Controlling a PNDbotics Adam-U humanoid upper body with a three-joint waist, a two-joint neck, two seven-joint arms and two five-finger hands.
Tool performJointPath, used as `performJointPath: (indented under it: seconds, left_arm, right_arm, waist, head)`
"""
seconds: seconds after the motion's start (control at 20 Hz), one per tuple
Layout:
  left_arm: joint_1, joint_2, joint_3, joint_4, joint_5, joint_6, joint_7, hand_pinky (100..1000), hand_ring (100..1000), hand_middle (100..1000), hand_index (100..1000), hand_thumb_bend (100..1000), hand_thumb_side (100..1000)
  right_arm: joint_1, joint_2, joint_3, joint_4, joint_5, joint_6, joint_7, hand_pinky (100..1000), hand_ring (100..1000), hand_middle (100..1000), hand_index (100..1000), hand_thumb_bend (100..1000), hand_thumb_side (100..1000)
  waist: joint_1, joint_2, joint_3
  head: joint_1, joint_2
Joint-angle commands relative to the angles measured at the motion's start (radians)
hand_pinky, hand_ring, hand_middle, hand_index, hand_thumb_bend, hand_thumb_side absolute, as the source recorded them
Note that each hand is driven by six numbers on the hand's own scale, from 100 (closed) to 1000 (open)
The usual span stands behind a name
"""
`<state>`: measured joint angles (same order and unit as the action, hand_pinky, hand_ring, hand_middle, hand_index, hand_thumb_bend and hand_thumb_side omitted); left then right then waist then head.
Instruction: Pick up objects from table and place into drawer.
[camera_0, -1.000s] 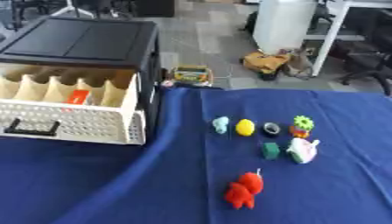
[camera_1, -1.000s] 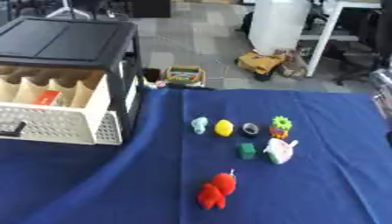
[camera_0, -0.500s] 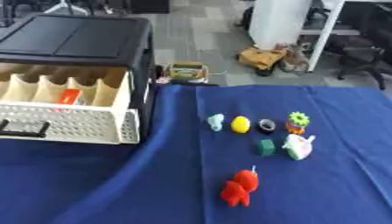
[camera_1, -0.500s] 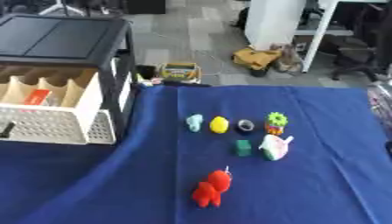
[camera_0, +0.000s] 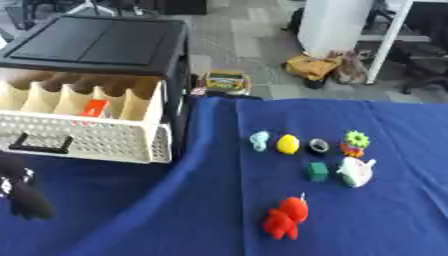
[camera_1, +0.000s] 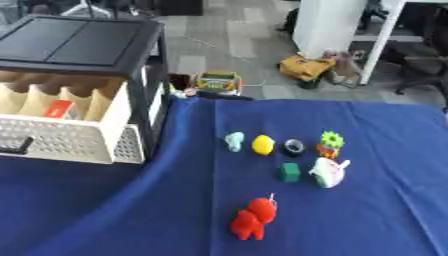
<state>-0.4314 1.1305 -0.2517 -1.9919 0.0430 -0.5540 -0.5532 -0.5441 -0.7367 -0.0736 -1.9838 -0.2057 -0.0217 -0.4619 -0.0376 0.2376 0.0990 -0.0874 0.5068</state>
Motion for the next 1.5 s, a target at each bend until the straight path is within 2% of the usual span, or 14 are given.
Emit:
performJointPath:
  seconds: [0.05, 0.25, 0.5, 1.05, 1.5]
  left_arm:
    - [-0.015, 0.022, -0.018, -0.008, -0.067, -0.353, -0.354, 195, 439, 501, 783, 100, 1000]
    - [-0.038, 0.008, -0.039, -0.008, -0.1, -0.353, -0.354, 216, 468, 514, 794, 100, 1000]
    - [-0.056, 0.001, -0.038, 0.009, -0.161, -0.353, -0.354, 226, 475, 530, 804, 100, 1000]
    - [-0.124, -0.052, -0.063, 0.168, -0.306, -0.353, -0.343, 214, 458, 534, 795, 100, 1000]
    - [-0.138, -0.094, -0.083, 0.329, -0.407, -0.353, -0.321, 301, 557, 565, 805, 100, 1000]
  right_arm:
    - [-0.007, -0.015, -0.016, -0.016, -0.012, 0.0, 0.003, 707, 617, 524, 762, 100, 834]
    - [-0.005, -0.01, -0.016, -0.016, -0.017, 0.002, 0.006, 707, 614, 522, 761, 100, 837]
    - [-0.003, -0.004, -0.018, -0.016, -0.022, 0.001, 0.009, 705, 611, 521, 759, 100, 835]
    - [-0.001, 0.002, -0.024, -0.016, -0.029, -0.003, 0.011, 701, 604, 515, 752, 100, 834]
    - [-0.001, 0.008, -0.03, -0.016, -0.03, -0.001, 0.003, 700, 600, 513, 748, 100, 826]
  waist:
    - [0.004, -0.011, 0.002]
    - [0.004, -0.01, 0.005]
    - [0.003, -0.009, 0.006]
    - [0.004, 0.004, 0.002]
    - [0.003, 0.015, -0.009]
  head:
    - [0.008, -0.014]
    - [0.009, -0.017]
    - [0.01, -0.023]
    - [0.014, -0.042]
    - [0.021, -0.058]
